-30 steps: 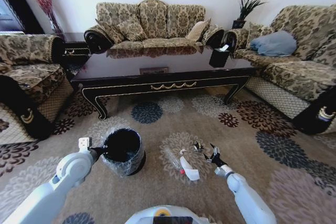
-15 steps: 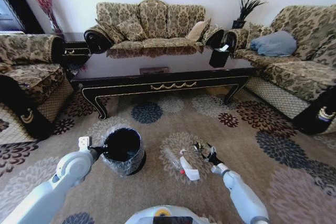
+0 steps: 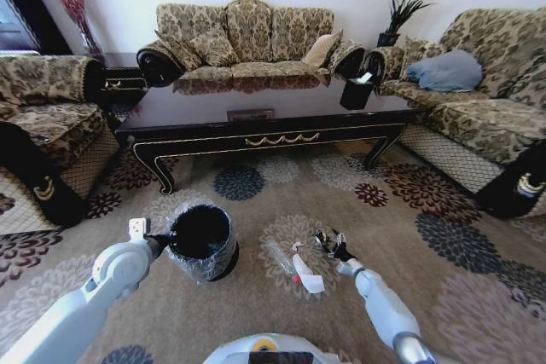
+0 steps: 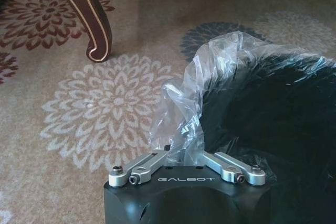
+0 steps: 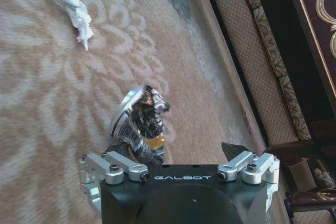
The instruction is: Move to the front of the table and pick up the trash from the floor, then place it into the trash bin.
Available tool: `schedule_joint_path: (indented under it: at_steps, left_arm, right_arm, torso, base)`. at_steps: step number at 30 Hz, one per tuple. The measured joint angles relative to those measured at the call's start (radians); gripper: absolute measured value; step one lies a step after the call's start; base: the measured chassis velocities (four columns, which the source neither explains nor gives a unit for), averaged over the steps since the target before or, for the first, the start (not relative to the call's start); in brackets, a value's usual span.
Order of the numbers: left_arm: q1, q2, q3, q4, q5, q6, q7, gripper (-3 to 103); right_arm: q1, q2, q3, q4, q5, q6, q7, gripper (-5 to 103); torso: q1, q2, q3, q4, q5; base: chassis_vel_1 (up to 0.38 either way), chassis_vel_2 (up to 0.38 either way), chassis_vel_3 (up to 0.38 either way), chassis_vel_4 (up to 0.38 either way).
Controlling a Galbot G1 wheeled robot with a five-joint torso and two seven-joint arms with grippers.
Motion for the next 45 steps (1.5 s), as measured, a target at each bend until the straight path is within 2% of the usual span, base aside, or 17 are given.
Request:
schedule_joint_path:
  at_steps: [2, 5, 7, 11, 13, 14, 17, 21, 23, 24, 25, 26, 35, 39, 44, 45]
  left_arm:
    - [0.003, 0.003, -0.001, -0.002, 0.0, 0.0, 0.0, 3]
    - [0.006, 0.009, -0.009, -0.005, -0.003, 0.0, 0.002, 3]
    - [0.006, 0.009, -0.01, -0.005, -0.004, 0.0, 0.002, 3]
    - [0.008, 0.009, -0.015, -0.006, -0.004, 0.0, 0.003, 3]
    - [0.01, 0.009, -0.015, -0.007, -0.004, 0.0, 0.003, 3]
    - [0.013, 0.009, -0.016, -0.007, -0.004, 0.0, 0.003, 3]
    - [0.016, 0.009, -0.019, -0.008, -0.004, 0.0, 0.003, 3]
    - [0.02, 0.002, -0.024, -0.009, 0.0, 0.0, 0.005, 3]
    - [0.02, 0.001, -0.024, -0.009, 0.0, 0.0, 0.005, 3]
    - [0.021, 0.0, -0.025, -0.009, 0.001, 0.0, 0.006, 3]
    - [0.023, -0.002, -0.027, -0.008, 0.003, 0.0, 0.006, 3]
    - [0.023, -0.002, -0.027, -0.008, 0.003, 0.0, 0.006, 3]
    - [0.01, 0.001, -0.025, -0.009, 0.002, 0.0, 0.007, 3]
    - [-0.005, 0.012, -0.011, -0.023, 0.0, 0.0, 0.005, 3]
    - [-0.086, 0.052, 0.062, -0.025, -0.012, 0.0, 0.01, 3]
    - [-0.086, 0.052, 0.062, -0.025, -0.012, 0.0, 0.01, 3]
  right_arm:
    - [0.007, 0.0, 0.0, -0.008, -0.004, -0.001, -0.004, 97]
    - [0.019, -0.002, 0.002, -0.019, -0.011, -0.001, -0.009, 82]
    - [0.02, -0.002, 0.003, -0.021, -0.012, -0.001, -0.009, 82]
    - [0.021, -0.001, 0.004, -0.024, -0.023, -0.001, -0.01, 60]
    - [0.019, -0.001, 0.004, -0.022, -0.022, 0.0, -0.01, 60]
    - [0.012, 0.0, 0.003, -0.015, -0.023, 0.0, -0.01, 49]
    - [0.004, -0.001, 0.003, -0.008, -0.022, 0.001, -0.01, 44]
    - [-0.023, -0.007, 0.001, 0.012, -0.025, 0.003, -0.003, 22]
    - [-0.026, -0.008, 0.001, 0.015, -0.026, 0.003, -0.003, 22]
    - [-0.035, -0.009, 0.001, 0.021, -0.026, 0.003, -0.003, 17]
    - [-0.046, -0.011, 0.002, 0.028, -0.027, 0.003, -0.003, 7]
    - [-0.05, -0.013, 0.002, 0.031, -0.027, 0.003, -0.003, 3]
    - [-0.082, -0.03, -0.001, 0.074, 0.015, 0.004, -0.012, 0]
    - [-0.12, -0.06, -0.013, 0.156, 0.09, -0.009, -0.033, 0]
    - [-0.215, -0.153, -0.019, 0.351, 0.252, -0.041, -0.073, 0]
    - [-0.215, -0.153, -0.019, 0.351, 0.252, -0.041, -0.073, 0]
  torso:
    - [0.0, 0.0, 0.0, 0.0001, 0.0]
    - [0.0, 0.0, 0.0, 0.0, 0.0]
    - [0.0, 0.0, 0.0, 0.0, 0.0]
    - [0.0, 0.0, 0.0, 0.0, 0.0]
    - [0.0, 0.0, 0.0, 0.0, 0.0]
    - [0.0, 0.0, 0.0, 0.0, 0.0]
    - [0.0, 0.0, 0.0, 0.0, 0.0001]
    - [0.0, 0.0, 0.0, 0.0, 0.0001]
    - [0.0, 0.0, 0.0, 0.0, 0.0]
    - [0.0, 0.0, 0.0, -0.0001, 0.0]
    - [0.0, 0.0, 0.0, 0.0, 0.0001]
    - [0.0, 0.0, 0.0, 0.0, 0.0001]
    - [0.0, 0.0, 0.0, 0.0, 0.0001]
    - [0.0, 0.0, 0.0, 0.0001, 0.0002]
    - [0.0, 0.0, 0.0, -0.0005, -0.0001]
    - [0.0, 0.0, 0.0, -0.0005, -0.0001]
  base:
    - [0.0, 0.0, 0.0, 0.0]
    - [0.0, 0.0, 0.0, 0.0]
    - [0.0, 0.0, 0.0, 0.0]
    - [0.0, 0.0, 0.0, 0.0]
    - [0.0, 0.0, 0.0, 0.0]
    - [0.0, 0.0, 0.0, 0.0]
    - [0.0, 0.0, 0.0, 0.0]
    - [0.0, 0.0, 0.0, 0.0]
    - [0.0, 0.0, 0.0, 0.0]
    - [0.0, 0.0, 0.0, 0.0]
    - [0.0, 0.0, 0.0, 0.0]
    - [0.0, 0.0, 0.0, 0.0]
    - [0.0, 0.0, 0.0, 0.0]
    - [0.0, 0.0, 0.0, 0.0]
    - [0.0, 0.0, 0.0, 0.0]
    - [0.0, 0.0, 0.0, 0.0]
